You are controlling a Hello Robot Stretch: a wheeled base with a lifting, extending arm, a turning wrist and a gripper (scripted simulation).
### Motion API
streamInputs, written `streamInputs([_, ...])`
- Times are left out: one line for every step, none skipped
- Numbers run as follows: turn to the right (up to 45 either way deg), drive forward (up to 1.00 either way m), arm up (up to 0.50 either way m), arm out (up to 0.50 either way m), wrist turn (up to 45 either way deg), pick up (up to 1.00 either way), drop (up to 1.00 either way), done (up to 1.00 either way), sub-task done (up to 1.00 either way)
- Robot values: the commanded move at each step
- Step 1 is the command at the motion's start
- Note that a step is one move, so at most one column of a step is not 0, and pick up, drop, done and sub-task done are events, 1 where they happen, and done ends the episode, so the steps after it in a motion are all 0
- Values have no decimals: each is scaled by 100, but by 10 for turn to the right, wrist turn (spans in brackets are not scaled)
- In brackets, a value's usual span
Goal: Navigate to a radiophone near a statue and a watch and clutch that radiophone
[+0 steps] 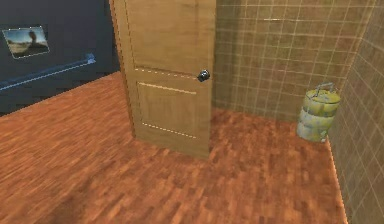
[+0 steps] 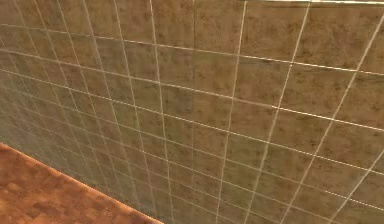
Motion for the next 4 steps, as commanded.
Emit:
streamInputs([-360, 0, 0, 0, 0, 0, 0, 0, 0])
streamInputs([0, 100, 0, 0, 0, 0, 0, 0, 0])
streamInputs([-300, 0, 0, 0, 0, 0, 0, 0, 0])
streamInputs([0, 5, 0, 0, 0, 0, 0, 0, 0])
